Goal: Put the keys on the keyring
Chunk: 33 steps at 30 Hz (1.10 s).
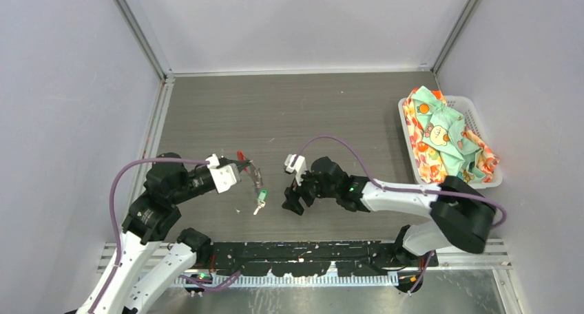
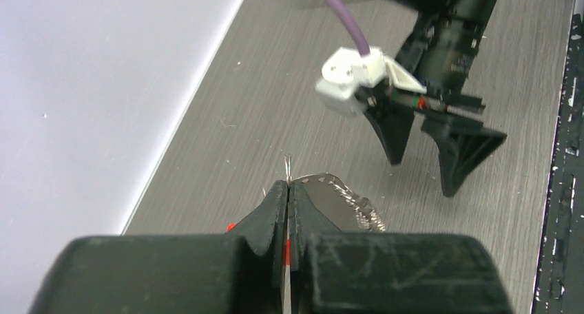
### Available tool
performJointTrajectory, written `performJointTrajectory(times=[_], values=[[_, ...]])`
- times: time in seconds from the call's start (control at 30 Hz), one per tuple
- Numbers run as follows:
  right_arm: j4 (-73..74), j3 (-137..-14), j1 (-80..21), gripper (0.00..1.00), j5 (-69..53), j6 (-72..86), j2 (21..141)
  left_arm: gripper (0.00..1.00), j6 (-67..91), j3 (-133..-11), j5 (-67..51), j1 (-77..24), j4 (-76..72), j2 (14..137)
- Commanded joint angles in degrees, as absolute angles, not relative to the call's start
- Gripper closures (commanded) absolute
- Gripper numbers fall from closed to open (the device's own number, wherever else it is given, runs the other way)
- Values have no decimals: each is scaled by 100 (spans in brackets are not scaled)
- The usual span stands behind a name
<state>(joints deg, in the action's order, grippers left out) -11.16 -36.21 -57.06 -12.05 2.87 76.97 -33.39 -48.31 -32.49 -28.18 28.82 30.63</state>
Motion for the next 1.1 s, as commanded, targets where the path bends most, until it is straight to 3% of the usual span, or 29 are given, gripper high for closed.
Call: performJointTrajectory(times=[0.0,0.23,0.47,1.07], values=[[-2467,-3929,-5413,23,-2758,-509,8524,100,-3053,-5243,-3151,-2760,2728,2910],[-3625,-4626,-5308,30,-3419,-481,9946,100,-3315,-5771,-2897,-2760,3491,2699],[-4000,-5078,-5315,37,-3671,-264,10596,100,-3476,-6170,-3349,-2760,4166,2509],[-1751,-6117,-5481,44,-3974,-1595,11187,100,-2719,-6784,-4040,-2760,4108,2443]])
